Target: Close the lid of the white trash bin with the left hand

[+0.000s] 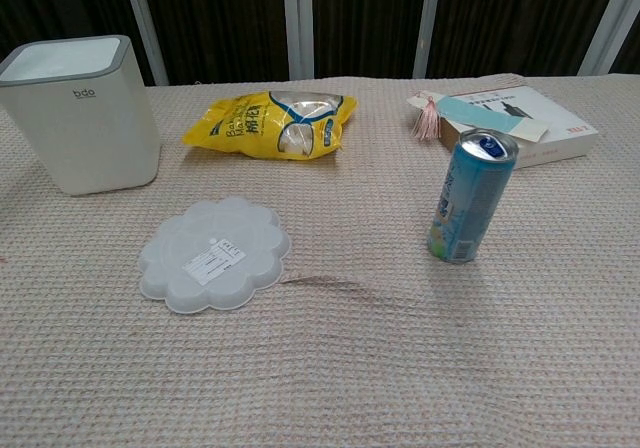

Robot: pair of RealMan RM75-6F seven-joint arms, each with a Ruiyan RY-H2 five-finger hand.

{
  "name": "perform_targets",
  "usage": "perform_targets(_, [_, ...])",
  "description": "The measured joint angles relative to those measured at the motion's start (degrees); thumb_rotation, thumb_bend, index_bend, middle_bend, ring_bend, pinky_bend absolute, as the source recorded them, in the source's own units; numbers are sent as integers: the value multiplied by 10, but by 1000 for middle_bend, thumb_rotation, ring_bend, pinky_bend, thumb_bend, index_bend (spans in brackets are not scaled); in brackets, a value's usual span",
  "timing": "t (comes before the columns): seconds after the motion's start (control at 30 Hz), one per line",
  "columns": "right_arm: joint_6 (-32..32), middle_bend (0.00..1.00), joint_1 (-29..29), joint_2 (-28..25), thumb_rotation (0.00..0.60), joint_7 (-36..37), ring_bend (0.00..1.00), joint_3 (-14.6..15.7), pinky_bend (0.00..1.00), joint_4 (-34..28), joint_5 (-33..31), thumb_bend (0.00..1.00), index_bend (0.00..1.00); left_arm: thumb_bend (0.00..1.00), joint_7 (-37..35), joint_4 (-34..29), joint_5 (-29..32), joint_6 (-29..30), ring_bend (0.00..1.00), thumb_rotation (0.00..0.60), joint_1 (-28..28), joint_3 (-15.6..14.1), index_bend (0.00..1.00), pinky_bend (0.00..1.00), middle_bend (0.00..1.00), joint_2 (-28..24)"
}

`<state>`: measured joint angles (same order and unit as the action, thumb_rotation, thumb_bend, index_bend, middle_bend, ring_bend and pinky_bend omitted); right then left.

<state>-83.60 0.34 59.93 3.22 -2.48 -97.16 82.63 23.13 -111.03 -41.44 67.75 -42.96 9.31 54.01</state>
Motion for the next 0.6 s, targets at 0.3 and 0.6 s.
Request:
perform_targets(0.3, [-10,0,-2,1,600,-6,0,2,0,5,12,151,0,270,-44,13,-262,168,0,600,145,-92,0,798,0,42])
perform_targets(0.6, [-19,0,-4,4,600,-17,0,2,0,12,19,152,0,222,-98,94,-396,252,0,600,280,-192,0,875,0,89])
